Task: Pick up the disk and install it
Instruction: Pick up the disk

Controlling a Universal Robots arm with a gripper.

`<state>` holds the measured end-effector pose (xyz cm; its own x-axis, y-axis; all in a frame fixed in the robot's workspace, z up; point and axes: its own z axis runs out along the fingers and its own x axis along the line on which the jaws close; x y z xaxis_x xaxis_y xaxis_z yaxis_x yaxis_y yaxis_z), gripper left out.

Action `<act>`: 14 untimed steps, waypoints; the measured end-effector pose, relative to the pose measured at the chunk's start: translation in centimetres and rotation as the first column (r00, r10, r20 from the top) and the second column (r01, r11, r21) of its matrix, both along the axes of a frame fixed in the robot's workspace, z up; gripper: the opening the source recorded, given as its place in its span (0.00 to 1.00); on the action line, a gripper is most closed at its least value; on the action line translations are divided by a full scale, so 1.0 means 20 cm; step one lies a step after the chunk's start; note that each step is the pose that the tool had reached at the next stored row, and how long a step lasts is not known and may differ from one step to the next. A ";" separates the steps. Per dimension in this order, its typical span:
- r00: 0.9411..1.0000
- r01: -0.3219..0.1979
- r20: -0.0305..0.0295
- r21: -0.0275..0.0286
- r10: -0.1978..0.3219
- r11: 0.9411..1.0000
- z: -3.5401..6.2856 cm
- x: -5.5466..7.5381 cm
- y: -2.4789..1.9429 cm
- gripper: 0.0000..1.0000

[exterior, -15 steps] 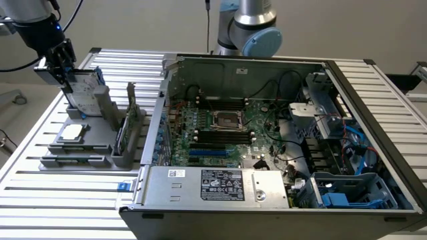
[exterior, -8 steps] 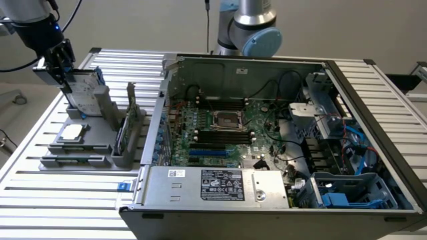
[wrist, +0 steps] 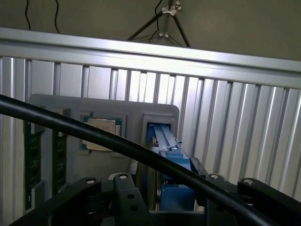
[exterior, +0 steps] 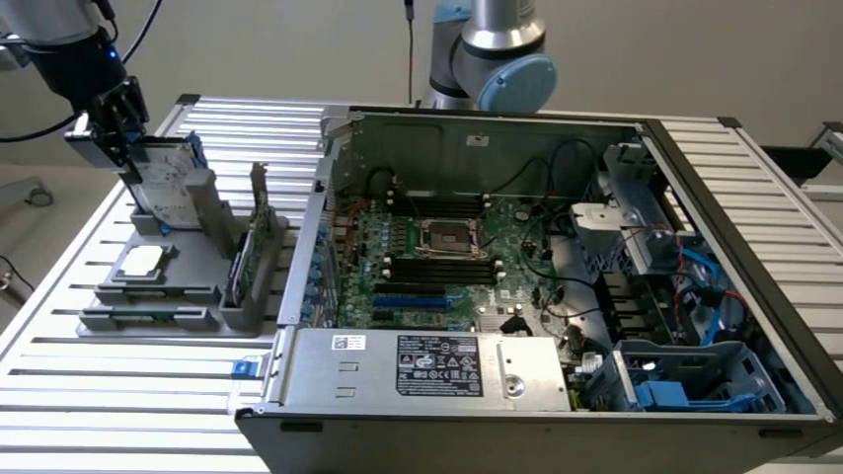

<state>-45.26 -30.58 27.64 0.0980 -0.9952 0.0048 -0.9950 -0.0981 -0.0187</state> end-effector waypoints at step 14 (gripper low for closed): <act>1.000 0.015 0.000 0.000 -0.015 1.000 0.000 -0.01 0.018 0.54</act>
